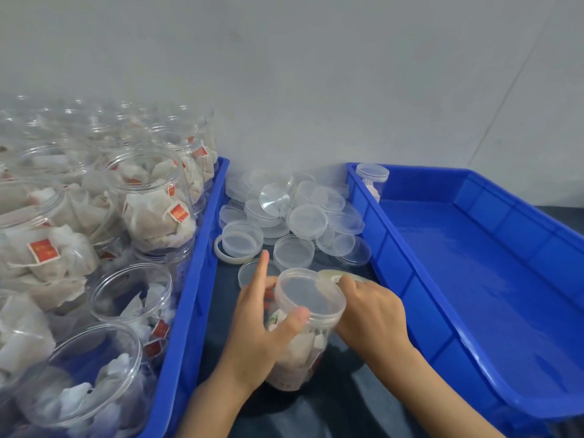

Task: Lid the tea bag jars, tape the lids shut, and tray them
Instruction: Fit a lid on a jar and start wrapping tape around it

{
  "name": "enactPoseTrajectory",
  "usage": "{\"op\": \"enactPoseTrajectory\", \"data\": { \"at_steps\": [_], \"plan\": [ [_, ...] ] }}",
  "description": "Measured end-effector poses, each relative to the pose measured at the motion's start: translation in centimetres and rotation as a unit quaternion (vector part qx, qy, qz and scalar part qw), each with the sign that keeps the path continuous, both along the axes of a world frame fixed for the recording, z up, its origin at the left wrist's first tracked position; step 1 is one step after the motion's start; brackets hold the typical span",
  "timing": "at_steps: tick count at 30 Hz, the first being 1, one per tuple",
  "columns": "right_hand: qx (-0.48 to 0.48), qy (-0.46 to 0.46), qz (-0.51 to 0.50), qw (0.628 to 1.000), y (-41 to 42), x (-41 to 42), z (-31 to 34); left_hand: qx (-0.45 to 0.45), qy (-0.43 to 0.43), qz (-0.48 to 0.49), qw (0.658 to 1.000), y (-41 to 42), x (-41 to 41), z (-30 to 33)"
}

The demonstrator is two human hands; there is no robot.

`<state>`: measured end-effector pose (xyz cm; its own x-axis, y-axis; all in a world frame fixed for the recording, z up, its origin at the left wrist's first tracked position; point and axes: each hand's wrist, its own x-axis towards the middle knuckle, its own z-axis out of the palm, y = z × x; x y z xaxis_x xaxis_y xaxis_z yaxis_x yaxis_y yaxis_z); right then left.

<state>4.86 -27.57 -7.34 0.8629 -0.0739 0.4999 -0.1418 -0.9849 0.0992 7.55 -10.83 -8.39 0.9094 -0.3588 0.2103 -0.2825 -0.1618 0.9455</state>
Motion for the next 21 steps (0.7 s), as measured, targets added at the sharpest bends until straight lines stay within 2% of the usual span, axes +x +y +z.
{"op": "enactPoseTrajectory", "data": {
  "at_steps": [3,5,7,9,11,13,15,16,17,19,21],
  "plan": [
    [0.002,-0.021,-0.001,1.0,0.2,-0.5,-0.8,0.102,-0.056,-0.013,0.993,-0.3,-0.5,0.3],
    [0.005,0.002,0.008,1.0,0.3,-0.8,-1.1,0.192,-0.071,0.003,0.979,-0.9,-0.7,0.8],
    [0.026,0.061,0.007,0.998,0.1,-1.4,-1.3,0.299,-0.096,0.046,0.948,-1.2,-0.4,1.3],
    [0.128,0.115,0.014,0.985,0.0,-1.9,-1.2,0.389,-0.149,0.079,0.905,-0.8,0.0,2.2],
    [0.27,0.203,0.043,0.94,-0.7,-2.4,-1.6,0.425,-0.183,0.076,0.883,-0.4,0.1,2.6],
    [0.41,0.243,0.08,0.875,-1.4,-2.8,-1.8,0.424,-0.174,0.06,0.887,-0.4,-0.2,2.6],
    [0.503,0.251,0.106,0.82,-2.3,-3.1,-1.9,0.435,-0.175,0.048,0.882,-0.9,-0.7,2.6],
    [0.518,0.26,0.114,0.807,-2.5,-3.4,-2.1,0.451,-0.183,0.043,0.873,-1.3,-0.9,2.6],
    [0.507,0.269,0.117,0.81,-2.5,-3.7,-2.2,0.471,-0.19,0.037,0.861,-1.7,-1.1,2.6],
    [0.445,0.264,0.116,0.848,-2.2,-4.0,-2.5,0.513,-0.189,0.028,0.837,-2.4,-1.1,2.6],
    [0.393,0.231,0.1,0.884,-2.1,-4.0,-2.1,0.535,-0.17,0.013,0.827,-2.9,-0.8,2.4]
  ]
}}
